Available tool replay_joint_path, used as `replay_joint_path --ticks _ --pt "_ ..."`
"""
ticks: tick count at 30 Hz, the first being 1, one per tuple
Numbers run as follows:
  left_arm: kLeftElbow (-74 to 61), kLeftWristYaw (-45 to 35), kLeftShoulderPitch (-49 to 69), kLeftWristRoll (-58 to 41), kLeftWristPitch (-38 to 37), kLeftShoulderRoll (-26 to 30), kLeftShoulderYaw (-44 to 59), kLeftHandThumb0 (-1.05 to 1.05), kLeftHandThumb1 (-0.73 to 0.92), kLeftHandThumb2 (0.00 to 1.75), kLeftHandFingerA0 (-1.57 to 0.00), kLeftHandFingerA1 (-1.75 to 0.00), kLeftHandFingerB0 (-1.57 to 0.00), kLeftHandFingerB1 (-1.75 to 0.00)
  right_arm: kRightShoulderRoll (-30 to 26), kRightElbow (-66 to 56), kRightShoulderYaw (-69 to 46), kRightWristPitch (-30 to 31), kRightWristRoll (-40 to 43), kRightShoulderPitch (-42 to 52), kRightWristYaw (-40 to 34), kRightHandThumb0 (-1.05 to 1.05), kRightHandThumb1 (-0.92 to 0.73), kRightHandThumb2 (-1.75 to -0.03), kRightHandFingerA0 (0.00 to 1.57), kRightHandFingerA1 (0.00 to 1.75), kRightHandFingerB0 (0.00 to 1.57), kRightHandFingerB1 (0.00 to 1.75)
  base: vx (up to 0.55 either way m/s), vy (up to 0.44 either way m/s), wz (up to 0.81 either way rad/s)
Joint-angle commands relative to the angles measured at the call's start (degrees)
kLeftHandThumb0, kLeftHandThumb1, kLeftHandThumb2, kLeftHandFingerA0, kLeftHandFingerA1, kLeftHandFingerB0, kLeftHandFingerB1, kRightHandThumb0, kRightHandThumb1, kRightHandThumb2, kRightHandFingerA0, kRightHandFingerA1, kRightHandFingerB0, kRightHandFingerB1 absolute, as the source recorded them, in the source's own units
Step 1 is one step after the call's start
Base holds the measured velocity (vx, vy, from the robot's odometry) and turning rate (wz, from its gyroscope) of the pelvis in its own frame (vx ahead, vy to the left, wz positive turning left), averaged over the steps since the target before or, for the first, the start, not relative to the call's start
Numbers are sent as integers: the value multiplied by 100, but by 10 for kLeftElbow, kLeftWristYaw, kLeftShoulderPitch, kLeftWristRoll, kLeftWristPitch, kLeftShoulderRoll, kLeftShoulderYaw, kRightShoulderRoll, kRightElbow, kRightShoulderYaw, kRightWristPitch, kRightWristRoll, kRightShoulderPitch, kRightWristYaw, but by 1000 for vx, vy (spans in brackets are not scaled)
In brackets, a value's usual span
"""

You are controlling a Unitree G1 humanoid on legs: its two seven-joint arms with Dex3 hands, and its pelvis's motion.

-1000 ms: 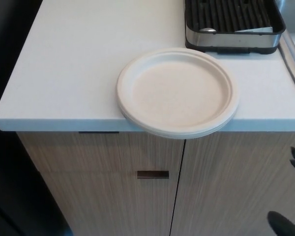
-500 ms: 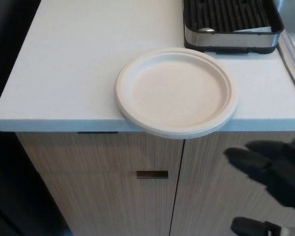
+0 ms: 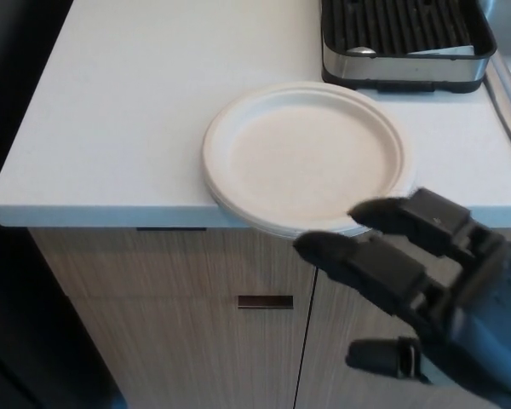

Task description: Pick up a plate using the right hand and walk towards the sink and put it inside

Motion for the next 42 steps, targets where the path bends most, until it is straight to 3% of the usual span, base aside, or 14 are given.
replay_joint_path --ticks 1,4,5,12,13,14,16,17,18,36,38,39,40,42 --pt "7 6 -2 -10 -70 14 -1 16 84 175 -109 -144 -90 -121 -14 13 23 98 -115 -37 79 -71 -37 -80 28 59 24 48 0 0 0" --pt "8 7 -2 -11 -71 14 -3 16 84 175 -109 -144 -90 -121 -18 11 29 108 -118 -38 78 -71 -37 -80 28 59 24 48 0 0 0" --pt "10 6 -2 -13 -71 14 -2 16 84 171 -113 -143 -95 -123 -20 18 33 114 -122 -42 80 -71 -45 -56 32 57 32 38 0 0 0" --pt "20 8 2 -13 -72 16 -6 22 85 175 -105 -141 -90 -122 -26 47 56 152 -142 -62 67 -70 -47 -56 28 58 31 39 0 0 0" --pt "19 10 4 -12 -72 16 -8 24 85 175 -106 -141 -91 -123 -24 58 58 164 -148 -74 61 -69 -36 -78 28 59 27 47 0 0 0" --pt "20 13 5 -9 -70 16 -12 22 85 171 -104 -137 -90 -119 -23 70 58 176 -154 -88 58 -68 -47 -55 30 57 29 38 0 0 0" --pt "21 14 6 -9 -69 17 -15 22 85 171 -104 -137 -90 -119 -26 75 61 183 -155 -93 56 -68 -47 -55 30 57 29 38 0 0 0" --pt "20 14 7 -12 -68 16 -14 22 84 171 -103 -138 -89 -119 -27 84 62 189 -152 -101 52 -68 -36 -78 27 60 24 47 0 0 0" --pt "20 16 9 -11 -70 16 -15 23 83 172 -101 -137 -87 -119 -26 92 63 197 -150 -107 53 -66 -44 -55 30 58 30 38 0 0 0" --pt "23 22 42 10 -79 22 -55 32 85 170 -105 -135 -96 -121 -46 134 121 254 -166 -116 43 -67 -44 -55 29 54 30 36 0 0 0" --pt "26 27 46 11 -77 24 -60 35 81 167 -97 -130 -87 -115 -51 144 127 258 -166 -120 51 -66 -44 -55 27 54 29 36 0 0 0" --pt "29 28 48 13 -76 26 -64 29 57 175 -87 -157 -82 -132 -54 155 133 259 -168 -123 48 -66 -43 -55 26 55 30 36 0 0 0" --pt "28 25 51 12 -78 26 -67 35 80 168 -99 -131 -89 -115 -57 162 135 258 -166 -125 42 -66 -43 -54 26 54 32 36 0 0 0" --pt "22 22 55 11 -76 27 -71 37 79 167 -98 -129 -87 -114 -60 172 140 259 -164 -129 32 -69 -32 -69 25 57 28 44 0 0 0"
